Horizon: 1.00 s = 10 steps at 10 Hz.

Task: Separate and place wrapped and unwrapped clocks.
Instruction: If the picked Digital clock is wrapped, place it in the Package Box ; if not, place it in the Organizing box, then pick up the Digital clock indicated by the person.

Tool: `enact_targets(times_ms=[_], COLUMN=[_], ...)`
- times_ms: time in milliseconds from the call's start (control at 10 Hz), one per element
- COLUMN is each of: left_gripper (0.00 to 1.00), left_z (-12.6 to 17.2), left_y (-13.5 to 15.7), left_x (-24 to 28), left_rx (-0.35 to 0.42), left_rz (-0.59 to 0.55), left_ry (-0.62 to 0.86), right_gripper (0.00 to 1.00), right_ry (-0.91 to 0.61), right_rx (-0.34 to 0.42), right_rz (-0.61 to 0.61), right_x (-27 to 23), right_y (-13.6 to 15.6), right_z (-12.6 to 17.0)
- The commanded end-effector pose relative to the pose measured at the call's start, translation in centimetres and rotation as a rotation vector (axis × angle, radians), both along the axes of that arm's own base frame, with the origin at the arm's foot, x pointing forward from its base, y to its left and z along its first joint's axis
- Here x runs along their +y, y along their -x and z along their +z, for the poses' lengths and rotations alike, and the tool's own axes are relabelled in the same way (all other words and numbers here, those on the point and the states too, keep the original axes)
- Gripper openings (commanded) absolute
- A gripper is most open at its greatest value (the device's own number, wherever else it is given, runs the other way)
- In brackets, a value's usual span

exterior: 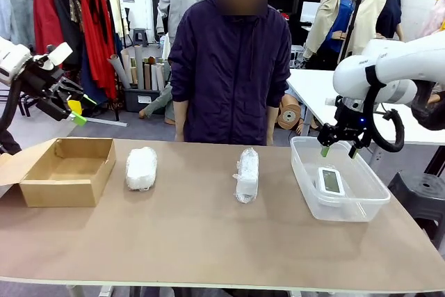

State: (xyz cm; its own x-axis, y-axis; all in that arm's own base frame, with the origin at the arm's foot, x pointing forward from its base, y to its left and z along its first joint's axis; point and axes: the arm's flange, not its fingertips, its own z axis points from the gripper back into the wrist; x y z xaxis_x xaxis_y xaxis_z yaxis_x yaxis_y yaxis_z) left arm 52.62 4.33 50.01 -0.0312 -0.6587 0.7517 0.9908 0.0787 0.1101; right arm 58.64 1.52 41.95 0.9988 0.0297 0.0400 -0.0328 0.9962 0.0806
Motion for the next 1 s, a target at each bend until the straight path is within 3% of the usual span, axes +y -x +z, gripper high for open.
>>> enact_targets(times_ms=[0,600,800,900], left_gripper=[1.0,1.0,1.0,1.0], left_z=[0.1,0.1,0.1,0.1], left_y=[0.4,0.4,0.4,0.4], left_x=[-0.1,-0.1,-0.1,-0.1], left_rx=[-0.001,-0.001,-0.001,-0.001], left_rz=[-0.005,-0.005,-0.005,-0.005], left_ry=[-0.003,-0.003,-0.003,-0.003], right_gripper=[1.0,1.0,1.0,1.0], right_ry=[0.031,0.008,-0.008,-0.018], right_rx=[0.011,0.024,-0.071,-0.107], right_rz=[-0.029,-0.008,0.377,0.479], right_x=[0.6,0.3,0.8,0.7], right_y=[-0.3,-0.2,1.2,1.7], right_z=[-1.2,-1.5,1.3,2.9])
